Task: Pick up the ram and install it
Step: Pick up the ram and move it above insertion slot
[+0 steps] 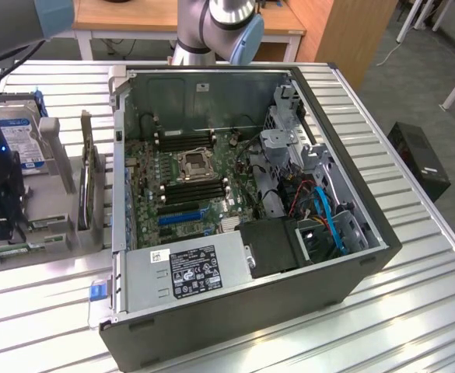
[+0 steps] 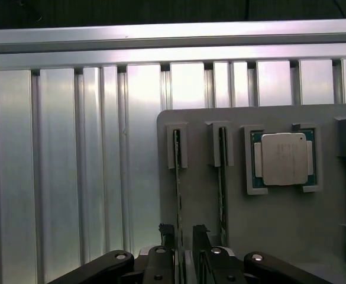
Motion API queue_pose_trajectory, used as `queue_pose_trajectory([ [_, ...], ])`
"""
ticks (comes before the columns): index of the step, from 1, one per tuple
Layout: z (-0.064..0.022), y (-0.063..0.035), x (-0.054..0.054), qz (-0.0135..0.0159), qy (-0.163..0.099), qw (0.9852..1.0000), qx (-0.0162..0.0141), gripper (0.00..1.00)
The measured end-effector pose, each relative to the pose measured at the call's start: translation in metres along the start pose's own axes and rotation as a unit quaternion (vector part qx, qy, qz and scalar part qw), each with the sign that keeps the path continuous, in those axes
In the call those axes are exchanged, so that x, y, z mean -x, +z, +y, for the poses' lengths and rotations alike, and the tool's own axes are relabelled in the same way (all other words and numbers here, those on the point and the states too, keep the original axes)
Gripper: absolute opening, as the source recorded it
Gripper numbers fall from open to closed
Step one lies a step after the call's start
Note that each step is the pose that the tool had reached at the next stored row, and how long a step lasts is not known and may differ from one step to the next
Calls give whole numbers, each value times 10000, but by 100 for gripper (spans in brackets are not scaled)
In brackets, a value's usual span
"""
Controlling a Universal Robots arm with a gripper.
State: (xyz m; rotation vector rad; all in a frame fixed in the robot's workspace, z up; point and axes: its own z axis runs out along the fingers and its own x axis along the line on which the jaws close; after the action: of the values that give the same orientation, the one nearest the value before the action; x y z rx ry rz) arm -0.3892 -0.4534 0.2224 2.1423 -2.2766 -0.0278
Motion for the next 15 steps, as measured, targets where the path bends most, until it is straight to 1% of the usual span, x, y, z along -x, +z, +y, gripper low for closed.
queue_pose_trajectory([
  [5, -2, 42, -7, 0, 0, 10000, 0, 27],
  [10, -3, 110, -10, 0, 0, 10000, 0, 27],
  [15, -5, 114, -11, 0, 0, 10000, 0, 27],
])
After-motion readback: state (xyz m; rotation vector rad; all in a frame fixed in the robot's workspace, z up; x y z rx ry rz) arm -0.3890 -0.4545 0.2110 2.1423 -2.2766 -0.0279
